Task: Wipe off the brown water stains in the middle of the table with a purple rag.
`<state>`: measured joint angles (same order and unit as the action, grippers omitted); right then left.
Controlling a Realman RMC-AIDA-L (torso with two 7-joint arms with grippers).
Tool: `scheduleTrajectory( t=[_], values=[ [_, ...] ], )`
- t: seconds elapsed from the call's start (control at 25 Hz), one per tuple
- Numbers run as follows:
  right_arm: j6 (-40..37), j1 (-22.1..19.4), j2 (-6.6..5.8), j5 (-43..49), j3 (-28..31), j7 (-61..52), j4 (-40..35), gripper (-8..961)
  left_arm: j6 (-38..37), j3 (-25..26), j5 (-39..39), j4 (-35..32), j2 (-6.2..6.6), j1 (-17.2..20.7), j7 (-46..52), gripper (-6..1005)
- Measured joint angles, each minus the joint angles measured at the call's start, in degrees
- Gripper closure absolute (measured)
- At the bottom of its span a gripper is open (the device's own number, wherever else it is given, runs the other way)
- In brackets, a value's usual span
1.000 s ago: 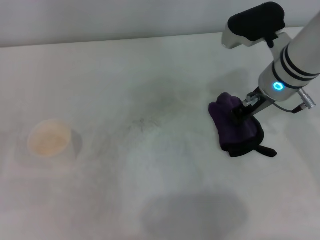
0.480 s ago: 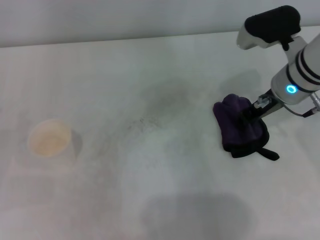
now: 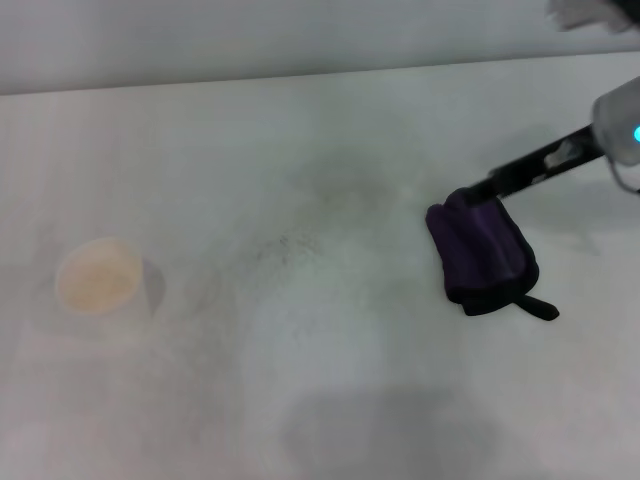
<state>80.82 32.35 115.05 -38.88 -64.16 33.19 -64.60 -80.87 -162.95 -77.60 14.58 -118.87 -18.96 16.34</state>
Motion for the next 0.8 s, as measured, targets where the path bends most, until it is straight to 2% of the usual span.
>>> scheduleTrajectory(
  t=[0.24, 0.36, 0.48, 0.8],
  values=[
    [-1.14, -2.54, 0.0, -7.24, 13.89, 15.09, 1.9, 644, 0.17, -0.01, -0.83, -1.78, -0.04, 0.14, 0.0, 122],
    [-2.54, -4.45, -0.05, -13.29, 21.26, 25.64, 5.26, 644, 0.22, -0.01, -1.37, -3.58, -0.05, 0.06, -0.02, 123],
    [-3.07, -5.98, -0.08, -18.38, 26.06, 33.53, 8.57, 644, 0.29, 0.0, -2.63, -4.91, -0.05, -0.02, -0.28, 122],
    [-4.48, -11.88, -0.67, -36.5, 42.6, 64.96, 26.3, 645, 0.23, -0.01, -9.68, -12.38, -0.26, 0.73, -10.25, 122]
  ],
)
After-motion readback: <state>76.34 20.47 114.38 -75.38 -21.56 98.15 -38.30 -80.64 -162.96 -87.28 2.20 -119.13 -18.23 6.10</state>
